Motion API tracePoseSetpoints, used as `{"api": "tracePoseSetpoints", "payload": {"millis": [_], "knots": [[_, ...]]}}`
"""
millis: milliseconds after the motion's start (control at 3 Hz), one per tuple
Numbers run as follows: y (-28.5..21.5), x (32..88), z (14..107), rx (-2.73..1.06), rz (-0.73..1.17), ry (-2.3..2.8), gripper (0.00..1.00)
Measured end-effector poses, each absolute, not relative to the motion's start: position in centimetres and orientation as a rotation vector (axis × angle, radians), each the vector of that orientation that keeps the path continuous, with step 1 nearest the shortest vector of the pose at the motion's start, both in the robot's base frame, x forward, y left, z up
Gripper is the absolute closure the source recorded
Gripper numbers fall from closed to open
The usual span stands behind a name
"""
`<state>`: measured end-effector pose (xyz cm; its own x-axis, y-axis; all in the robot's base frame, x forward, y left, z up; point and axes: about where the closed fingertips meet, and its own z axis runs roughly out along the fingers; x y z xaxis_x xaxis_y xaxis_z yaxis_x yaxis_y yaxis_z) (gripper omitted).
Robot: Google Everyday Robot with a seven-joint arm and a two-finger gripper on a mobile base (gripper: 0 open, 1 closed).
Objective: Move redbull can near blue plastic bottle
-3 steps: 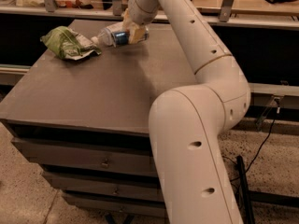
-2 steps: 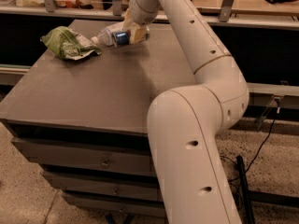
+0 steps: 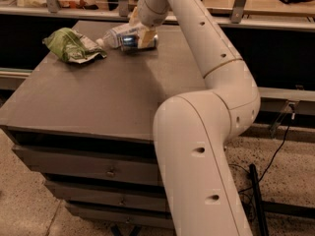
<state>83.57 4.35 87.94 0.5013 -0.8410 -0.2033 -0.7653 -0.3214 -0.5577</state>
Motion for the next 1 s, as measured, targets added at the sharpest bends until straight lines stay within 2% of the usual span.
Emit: {"api": "tracePoseSetpoints", "payload": {"millis": [333, 1000], "knots": [[4.0, 83.6, 88.2, -2.133, -0.160, 1.322, 0.00], [0.3, 84.2, 91.6, -1.946, -0.180, 1.405, 0.00]]}}
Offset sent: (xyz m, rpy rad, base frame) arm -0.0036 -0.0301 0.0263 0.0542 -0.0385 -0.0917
